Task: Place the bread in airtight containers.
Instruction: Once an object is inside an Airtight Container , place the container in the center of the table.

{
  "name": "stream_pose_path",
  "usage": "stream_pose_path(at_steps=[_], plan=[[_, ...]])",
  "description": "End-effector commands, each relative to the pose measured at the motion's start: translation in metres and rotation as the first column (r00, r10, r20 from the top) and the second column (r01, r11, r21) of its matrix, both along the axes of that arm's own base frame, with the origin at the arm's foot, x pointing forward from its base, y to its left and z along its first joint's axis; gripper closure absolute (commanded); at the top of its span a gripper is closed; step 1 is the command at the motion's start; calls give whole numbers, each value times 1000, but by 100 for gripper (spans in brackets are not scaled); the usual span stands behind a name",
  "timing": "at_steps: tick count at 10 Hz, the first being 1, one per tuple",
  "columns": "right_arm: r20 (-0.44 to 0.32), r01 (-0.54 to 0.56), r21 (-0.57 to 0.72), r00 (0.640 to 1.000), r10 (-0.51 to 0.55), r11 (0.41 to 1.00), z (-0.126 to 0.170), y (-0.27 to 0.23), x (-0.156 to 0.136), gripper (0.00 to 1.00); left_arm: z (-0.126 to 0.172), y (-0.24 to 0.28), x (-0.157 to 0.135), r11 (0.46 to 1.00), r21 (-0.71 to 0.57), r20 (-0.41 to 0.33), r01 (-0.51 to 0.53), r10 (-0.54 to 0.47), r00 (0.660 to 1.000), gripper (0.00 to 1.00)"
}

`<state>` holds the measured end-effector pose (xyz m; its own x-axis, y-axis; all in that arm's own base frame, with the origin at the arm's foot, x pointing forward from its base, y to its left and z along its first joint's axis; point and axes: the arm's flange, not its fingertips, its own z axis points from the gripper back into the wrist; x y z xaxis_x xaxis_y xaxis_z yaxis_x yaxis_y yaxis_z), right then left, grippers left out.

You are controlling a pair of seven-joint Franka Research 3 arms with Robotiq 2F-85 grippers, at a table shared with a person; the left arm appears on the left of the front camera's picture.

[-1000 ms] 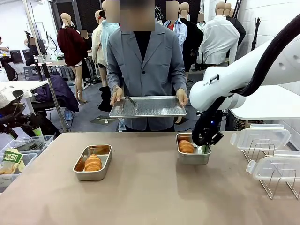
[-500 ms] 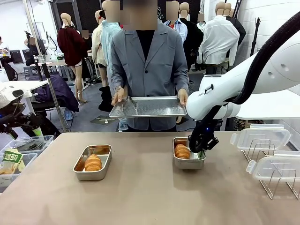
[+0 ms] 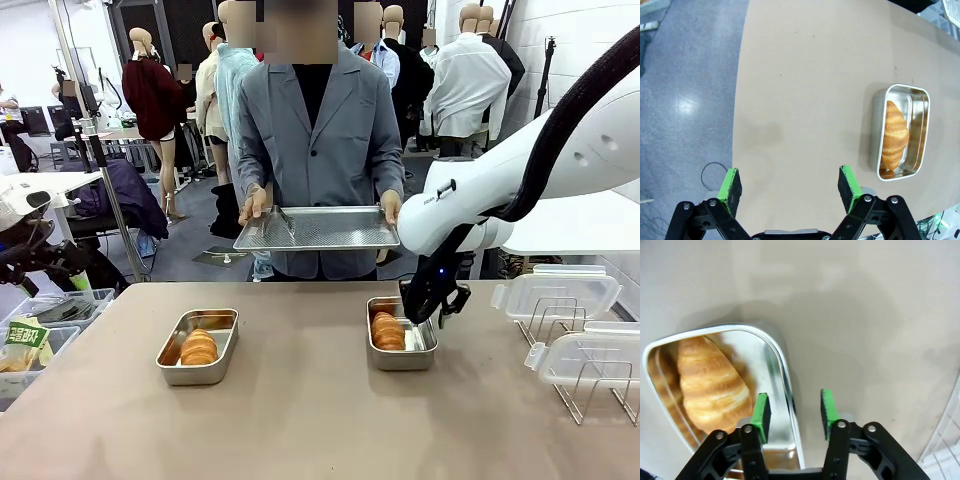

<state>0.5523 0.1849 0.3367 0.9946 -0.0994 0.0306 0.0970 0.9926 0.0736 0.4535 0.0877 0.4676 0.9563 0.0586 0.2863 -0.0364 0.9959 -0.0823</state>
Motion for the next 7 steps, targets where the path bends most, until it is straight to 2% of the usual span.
stream_pose_path(at_steps=[1, 2, 3, 5, 6, 7], plan=[[56, -4, -27, 998, 5, 1000, 33, -24, -18, 0, 2, 0, -1, 1000, -4, 3, -19, 19, 1000, 0], [92, -56, -23, 994, 58, 998, 62, -40, -27, 0, 2, 0, -1, 1000, -4, 3, -19, 19, 1000, 0], [133, -61, -35, 989, 65, 998, 90, -53, -31, 0, 2, 0, -1, 1000, -4, 3, -19, 19, 1000, 0], [169, -104, -90, 978, 118, 990, 141, -84, -44, 0, 2, 0, -1, 1000, -4, 3, -19, 19, 1000, 0], [213, -96, -66, 971, 108, 993, 163, -109, -52, 0, 2, 0, -1, 1000, -4, 3, -19, 19, 1000, 0], [225, -86, -116, 968, 110, 990, 173, -136, -57, 0, 2, 0, -1, 1000, -4, 3, -19, 19, 1000, 0]])
